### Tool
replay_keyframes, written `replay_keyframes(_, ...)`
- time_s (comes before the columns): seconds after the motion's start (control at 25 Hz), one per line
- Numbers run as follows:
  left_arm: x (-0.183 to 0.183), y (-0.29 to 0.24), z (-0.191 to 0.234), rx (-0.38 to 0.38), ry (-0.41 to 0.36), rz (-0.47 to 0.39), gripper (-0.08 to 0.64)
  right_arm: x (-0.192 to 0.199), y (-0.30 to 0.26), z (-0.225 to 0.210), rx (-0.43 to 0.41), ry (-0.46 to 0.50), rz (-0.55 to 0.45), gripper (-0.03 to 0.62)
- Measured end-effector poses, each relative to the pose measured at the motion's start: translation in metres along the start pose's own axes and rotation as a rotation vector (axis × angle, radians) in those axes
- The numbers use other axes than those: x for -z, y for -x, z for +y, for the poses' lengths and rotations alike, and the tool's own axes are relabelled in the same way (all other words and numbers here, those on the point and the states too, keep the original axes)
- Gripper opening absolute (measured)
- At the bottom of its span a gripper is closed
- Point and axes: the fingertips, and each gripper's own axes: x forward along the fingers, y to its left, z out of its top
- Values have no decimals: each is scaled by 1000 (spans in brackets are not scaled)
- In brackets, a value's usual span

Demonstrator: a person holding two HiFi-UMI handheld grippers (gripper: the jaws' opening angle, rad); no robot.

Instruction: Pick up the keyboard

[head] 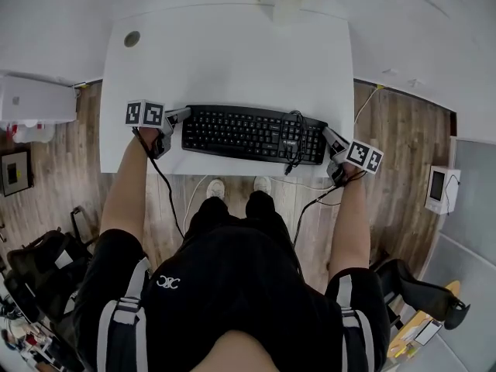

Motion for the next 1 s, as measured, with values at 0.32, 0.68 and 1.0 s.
replay_keyframes(0.32, -1, -2, 0, 37, 41, 18, 98, 1, -6, 2, -29, -5, 97, 92)
replay_keyframes(0.68, 7, 1, -4, -126, -78, -56, 94, 10, 5, 3, 31, 74, 11, 84)
replay_keyframes(1.0, 16, 25, -20, -120, -133, -151, 94, 12, 33, 25, 26, 167, -111, 84)
